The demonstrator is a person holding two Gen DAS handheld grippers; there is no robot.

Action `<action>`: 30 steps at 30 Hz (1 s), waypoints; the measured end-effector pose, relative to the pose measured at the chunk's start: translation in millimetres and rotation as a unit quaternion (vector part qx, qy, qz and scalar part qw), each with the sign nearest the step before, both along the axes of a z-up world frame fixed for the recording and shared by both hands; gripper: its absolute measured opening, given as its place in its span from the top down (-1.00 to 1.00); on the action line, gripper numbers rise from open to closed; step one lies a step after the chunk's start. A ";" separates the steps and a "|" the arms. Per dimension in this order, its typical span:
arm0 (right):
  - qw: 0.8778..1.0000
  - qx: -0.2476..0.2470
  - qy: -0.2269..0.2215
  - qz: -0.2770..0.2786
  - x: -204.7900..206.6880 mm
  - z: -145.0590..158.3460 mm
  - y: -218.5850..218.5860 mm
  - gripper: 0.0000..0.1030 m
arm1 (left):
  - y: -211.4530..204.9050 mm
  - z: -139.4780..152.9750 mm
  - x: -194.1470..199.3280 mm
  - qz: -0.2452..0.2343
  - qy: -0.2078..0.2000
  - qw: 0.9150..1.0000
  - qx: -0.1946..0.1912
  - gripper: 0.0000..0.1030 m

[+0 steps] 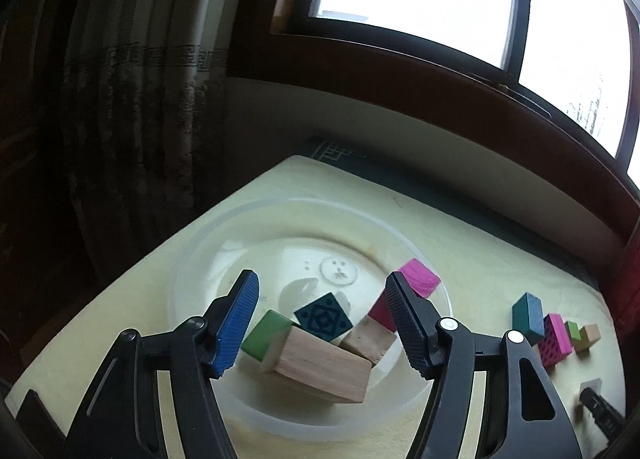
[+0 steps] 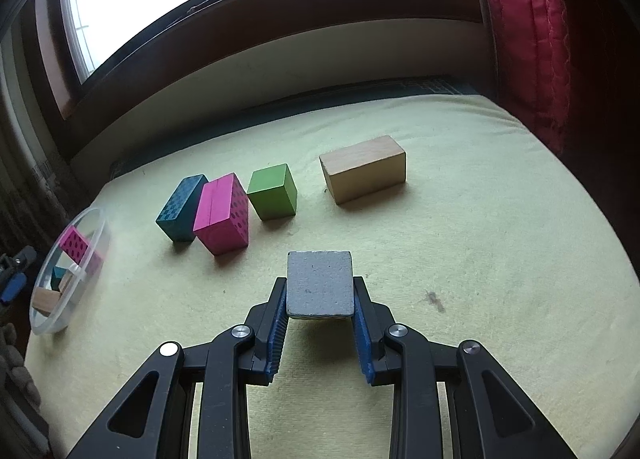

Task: Organize rigid objects
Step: 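Carry the white chevron block toward the bowl with the right tool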

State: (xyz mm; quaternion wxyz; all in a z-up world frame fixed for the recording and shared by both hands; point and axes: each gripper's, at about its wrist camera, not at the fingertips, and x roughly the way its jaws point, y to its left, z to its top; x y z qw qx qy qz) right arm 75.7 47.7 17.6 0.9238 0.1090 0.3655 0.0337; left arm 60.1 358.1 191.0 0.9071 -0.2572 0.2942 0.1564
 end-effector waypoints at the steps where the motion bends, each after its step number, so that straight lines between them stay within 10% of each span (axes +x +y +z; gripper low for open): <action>1: 1.000 -0.002 -0.002 -0.001 -0.1 0.7 2.6 0.38 | 1.8 -0.3 -0.8 0.004 0.002 1.000 -0.001 -0.32; 30: 0.976 -0.013 -0.044 0.214 27.6 45.9 217.6 0.38 | 40.9 11.2 -38.7 0.093 -0.018 0.995 -0.027 -0.51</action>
